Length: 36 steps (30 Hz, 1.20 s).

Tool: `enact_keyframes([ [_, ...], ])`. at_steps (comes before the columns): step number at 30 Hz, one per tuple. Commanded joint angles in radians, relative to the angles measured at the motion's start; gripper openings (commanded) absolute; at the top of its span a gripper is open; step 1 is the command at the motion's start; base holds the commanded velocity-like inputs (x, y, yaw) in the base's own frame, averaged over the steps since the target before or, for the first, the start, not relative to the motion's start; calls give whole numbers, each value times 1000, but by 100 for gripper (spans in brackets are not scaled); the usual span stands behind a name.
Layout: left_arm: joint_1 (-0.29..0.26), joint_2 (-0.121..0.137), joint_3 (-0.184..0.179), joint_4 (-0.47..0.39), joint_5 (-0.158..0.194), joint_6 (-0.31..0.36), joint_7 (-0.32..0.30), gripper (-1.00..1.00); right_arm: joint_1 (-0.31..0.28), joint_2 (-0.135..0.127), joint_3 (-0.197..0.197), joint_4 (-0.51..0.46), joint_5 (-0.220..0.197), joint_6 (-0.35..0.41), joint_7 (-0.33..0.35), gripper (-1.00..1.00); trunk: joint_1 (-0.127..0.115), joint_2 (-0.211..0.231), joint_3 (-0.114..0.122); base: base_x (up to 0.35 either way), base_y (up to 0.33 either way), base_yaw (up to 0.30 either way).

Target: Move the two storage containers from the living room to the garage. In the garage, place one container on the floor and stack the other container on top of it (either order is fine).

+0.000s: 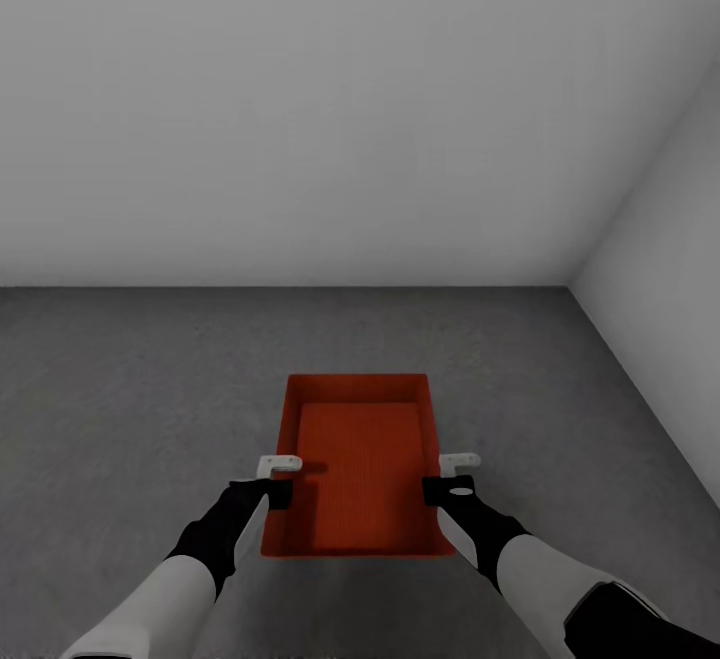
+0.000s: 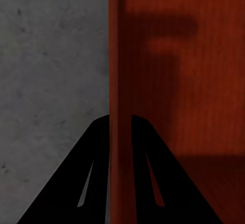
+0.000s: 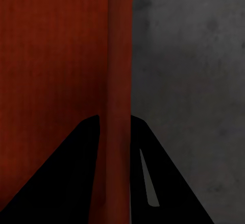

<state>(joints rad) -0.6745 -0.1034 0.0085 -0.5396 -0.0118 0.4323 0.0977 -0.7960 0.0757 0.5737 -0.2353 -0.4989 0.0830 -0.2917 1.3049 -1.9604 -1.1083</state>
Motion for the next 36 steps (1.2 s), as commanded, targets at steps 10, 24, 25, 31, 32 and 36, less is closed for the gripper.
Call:
enact_keyframes([
  [10,0,-12,0,-4,-27,-17,8,-100,0,1,12,2,-17,41,-9,-100,38,-71,-43,0,0,0],
  [24,0,-12,0,-5,-28,-18,9,-100,0,0,12,2,-17,41,-9,-100,57,-106,-62,0,0,0],
  [25,0,-13,0,-5,-28,-18,9,-100,0,1,12,2,-17,41,-9,-100,57,-106,-62,0,0,0],
  [31,0,-12,-1,-5,-28,-18,8,-100,0,0,12,2,-17,41,-9,-100,57,-106,-66,0,0,0],
  [32,0,-13,-1,-5,-28,-18,8,-100,0,0,12,2,-17,41,-9,-100,57,-106,-67,0,0,0],
  [36,0,-13,-1,-5,-28,-18,8,-100,0,-1,12,1,-17,41,-9,-100,57,-106,-71,0,0,0],
])
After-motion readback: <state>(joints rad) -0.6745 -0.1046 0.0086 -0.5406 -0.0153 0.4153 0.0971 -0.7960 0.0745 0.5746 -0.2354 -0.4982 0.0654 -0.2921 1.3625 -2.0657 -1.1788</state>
